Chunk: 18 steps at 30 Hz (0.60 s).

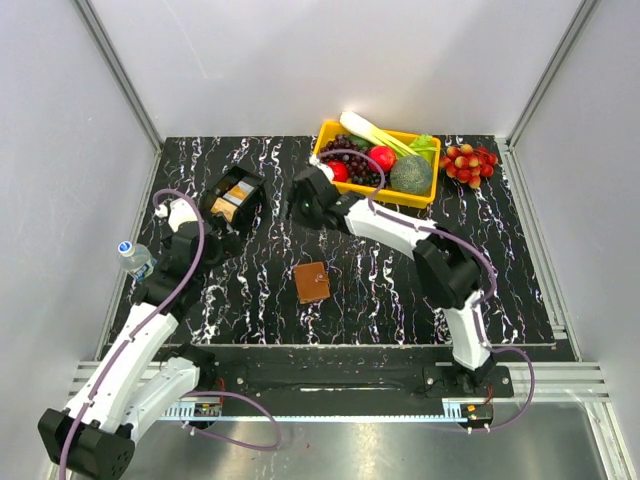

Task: Put the credit cards into the card holder
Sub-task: Move the storage box to the center of the board.

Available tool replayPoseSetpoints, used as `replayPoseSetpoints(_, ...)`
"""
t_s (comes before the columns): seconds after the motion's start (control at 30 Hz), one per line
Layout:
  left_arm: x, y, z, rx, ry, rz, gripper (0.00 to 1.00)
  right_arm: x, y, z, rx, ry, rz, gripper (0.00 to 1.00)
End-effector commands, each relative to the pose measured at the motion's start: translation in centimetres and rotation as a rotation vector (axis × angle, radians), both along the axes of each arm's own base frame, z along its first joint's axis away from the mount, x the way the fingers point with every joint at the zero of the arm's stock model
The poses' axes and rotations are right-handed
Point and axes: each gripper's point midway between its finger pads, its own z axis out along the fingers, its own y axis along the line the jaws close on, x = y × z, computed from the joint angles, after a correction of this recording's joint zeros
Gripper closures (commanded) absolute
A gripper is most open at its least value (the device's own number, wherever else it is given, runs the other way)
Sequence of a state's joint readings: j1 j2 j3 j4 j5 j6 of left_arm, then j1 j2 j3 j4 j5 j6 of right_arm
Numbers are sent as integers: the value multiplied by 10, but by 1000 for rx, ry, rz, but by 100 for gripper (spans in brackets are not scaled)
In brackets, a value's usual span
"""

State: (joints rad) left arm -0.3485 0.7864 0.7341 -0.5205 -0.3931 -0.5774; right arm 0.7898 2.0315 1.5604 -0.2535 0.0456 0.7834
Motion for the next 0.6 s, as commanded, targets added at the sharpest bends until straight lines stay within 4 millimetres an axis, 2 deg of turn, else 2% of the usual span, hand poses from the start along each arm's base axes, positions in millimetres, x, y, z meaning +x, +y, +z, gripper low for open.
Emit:
replayPoseSetpoints(0.0,1,17,33,-6,-70,75,1,39,35,15,47,-8,-76,30)
replayPoseSetpoints(0.1,-2,21,46,-9,-90,72,1,62,64,18,112,-2,-91,31)
replayPoseSetpoints(0.2,-3,14,54,-43,-95,39,1,85,87,9,121,-21,-92,31)
replayPoseSetpoints(0.3,-5,10,55,-59,-93,14,1,103,103,5,128,-79,-73,32)
replayPoseSetpoints(0.4,-6,12,55,-45,-99,16,1,113,110,9,142,-134,-70,31)
replayPoseSetpoints(0.57,-2,14,57,-24,-94,10,1,124,107,14,141,-186,-104,30)
